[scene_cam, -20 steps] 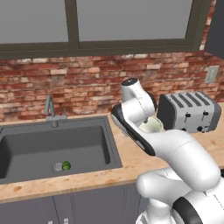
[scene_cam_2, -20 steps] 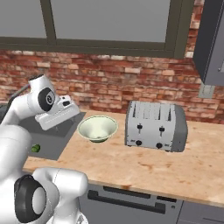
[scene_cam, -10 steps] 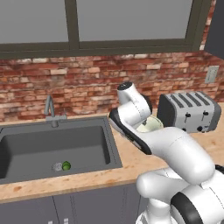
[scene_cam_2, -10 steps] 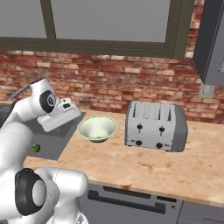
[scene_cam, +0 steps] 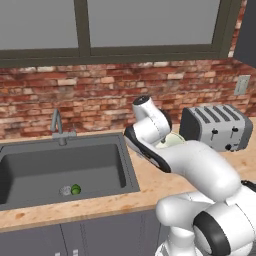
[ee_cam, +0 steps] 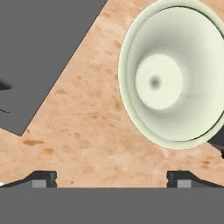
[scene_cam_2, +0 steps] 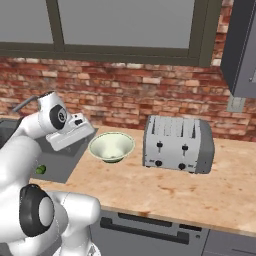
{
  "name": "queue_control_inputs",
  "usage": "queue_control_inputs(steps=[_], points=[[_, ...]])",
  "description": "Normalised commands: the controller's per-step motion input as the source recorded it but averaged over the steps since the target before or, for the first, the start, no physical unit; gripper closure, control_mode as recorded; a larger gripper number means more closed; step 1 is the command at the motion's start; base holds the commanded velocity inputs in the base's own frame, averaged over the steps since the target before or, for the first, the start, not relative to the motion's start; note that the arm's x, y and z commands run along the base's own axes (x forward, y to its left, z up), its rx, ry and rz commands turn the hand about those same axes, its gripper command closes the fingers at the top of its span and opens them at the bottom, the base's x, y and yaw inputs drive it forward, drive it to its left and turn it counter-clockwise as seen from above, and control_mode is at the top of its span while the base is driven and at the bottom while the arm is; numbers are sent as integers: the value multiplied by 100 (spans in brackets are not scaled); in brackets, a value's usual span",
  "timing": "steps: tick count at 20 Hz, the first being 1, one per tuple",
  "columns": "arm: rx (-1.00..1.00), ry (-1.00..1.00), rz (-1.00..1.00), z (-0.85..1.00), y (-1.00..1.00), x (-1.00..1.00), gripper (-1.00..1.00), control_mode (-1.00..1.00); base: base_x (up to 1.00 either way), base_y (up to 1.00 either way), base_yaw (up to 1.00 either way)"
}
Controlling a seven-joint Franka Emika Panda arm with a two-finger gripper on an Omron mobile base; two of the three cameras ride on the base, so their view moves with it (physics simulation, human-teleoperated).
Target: Clear the mugs and bowl far away from the sink.
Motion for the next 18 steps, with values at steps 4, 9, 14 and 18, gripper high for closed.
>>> queue_control_inputs(steps=[4, 9, 14, 18], points=[[0, 0, 4, -23, 0, 29, -100, -100, 0, 0, 0], [0, 0, 4, -23, 0, 26, -100, -100, 0, 0, 0], [0, 0, 2, -21, 0, 27, -100, -100, 0, 0, 0], [0, 0, 2, -21, 0, 28, -100, -100, 0, 0, 0]])
